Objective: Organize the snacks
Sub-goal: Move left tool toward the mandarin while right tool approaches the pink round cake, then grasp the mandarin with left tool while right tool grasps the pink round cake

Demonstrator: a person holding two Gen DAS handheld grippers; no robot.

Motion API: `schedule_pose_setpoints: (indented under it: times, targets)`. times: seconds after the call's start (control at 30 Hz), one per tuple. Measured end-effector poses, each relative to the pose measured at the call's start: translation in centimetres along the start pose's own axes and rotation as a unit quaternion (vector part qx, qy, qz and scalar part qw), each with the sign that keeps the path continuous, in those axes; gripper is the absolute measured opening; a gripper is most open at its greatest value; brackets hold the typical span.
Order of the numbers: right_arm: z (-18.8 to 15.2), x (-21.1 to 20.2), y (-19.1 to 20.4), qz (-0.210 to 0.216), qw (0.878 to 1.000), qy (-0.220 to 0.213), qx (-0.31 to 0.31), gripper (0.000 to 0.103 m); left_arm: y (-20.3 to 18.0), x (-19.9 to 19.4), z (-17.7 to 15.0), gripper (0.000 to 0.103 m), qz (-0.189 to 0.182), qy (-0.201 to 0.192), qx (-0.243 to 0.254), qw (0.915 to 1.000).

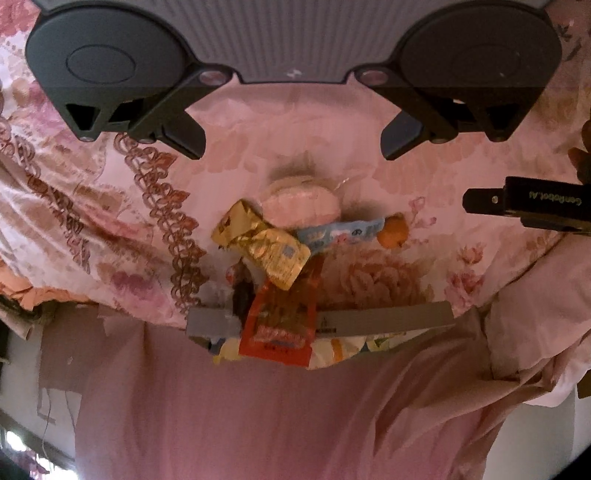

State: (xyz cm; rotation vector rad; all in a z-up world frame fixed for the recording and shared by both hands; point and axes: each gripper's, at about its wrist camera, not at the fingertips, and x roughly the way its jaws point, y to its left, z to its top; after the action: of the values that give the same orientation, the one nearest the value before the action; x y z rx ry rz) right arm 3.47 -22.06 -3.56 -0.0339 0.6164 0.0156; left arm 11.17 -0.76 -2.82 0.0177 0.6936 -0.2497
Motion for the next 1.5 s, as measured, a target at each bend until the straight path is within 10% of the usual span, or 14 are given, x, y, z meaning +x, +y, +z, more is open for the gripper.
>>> schedule_pose_setpoints:
  times: [0.83,1.37,1.5]
  targets:
    - [0.4,5.9,-1.1,0.015,1.0,-0.004,-0.008,0.103,-1.5,8.5,2.9,0.102,-0.047,0.022,0.105,0.9931]
    - [2.7,10.6,0.1,0.07,0.995,0.003,-0.072,0.103,-1.8,10.9,4.6,0.097,-0.116,0.009,0.248,0.9617]
    - [3.1,11.4,-0.4,0.085,0.994,0.018,-0.069,0.103,-1.8,11.5,5.3,0.082,-0.154,0.024,0.246,0.9568]
